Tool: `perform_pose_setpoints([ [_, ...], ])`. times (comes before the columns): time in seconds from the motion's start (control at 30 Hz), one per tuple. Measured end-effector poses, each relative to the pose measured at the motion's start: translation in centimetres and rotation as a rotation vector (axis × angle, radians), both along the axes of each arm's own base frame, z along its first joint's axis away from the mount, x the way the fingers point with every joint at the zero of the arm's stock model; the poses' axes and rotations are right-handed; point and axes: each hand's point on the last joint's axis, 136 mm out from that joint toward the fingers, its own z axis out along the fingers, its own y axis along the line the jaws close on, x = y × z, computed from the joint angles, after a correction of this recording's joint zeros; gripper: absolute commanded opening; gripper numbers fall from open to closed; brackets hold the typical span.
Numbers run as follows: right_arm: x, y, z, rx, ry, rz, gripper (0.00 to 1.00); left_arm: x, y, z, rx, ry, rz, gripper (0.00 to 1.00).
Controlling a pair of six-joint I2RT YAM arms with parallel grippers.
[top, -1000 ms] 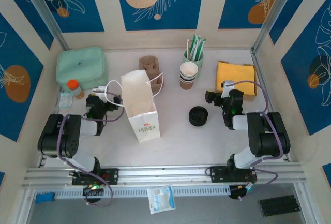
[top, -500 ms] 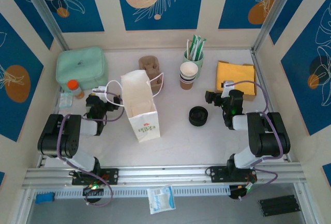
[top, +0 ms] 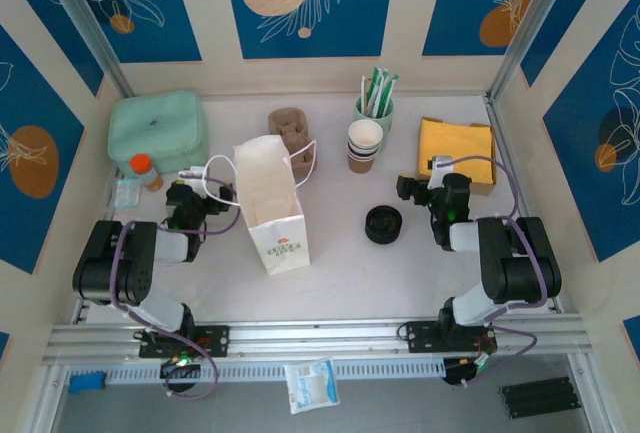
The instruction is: Pack the takeout coffee
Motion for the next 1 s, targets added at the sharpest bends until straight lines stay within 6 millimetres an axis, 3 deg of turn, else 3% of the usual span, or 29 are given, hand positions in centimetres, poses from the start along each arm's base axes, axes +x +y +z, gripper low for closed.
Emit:
perform_pose_setpoints([
  [0.6, -0.4, -0.3, 0.4, -0.002, 0.026, -0.018, 0.99, -0.4, 0.2, 0.7, 0.003, 0.005, 0.013, 0.99],
  [0.73, -0.2, -0.8, 4.7, 0.033, 0.007, -0.079, 0.99, -0.9, 1.5, 4.3, 0.006, -0.058, 0.085, 0.99],
  [0.87, -0.2, -2.3, 10.2, 0.234, 0.014, -0.231, 0.99, -2.0, 3.5, 8.8, -0.011, -0.113, 0.21, 0.99],
  [1.0, -1.5, -3.2, 13.1, 0.41, 0.054, -0.289, 0.99, -4.1, 5.8, 13.4, -0.067, -0.15, 0.365, 0.99],
])
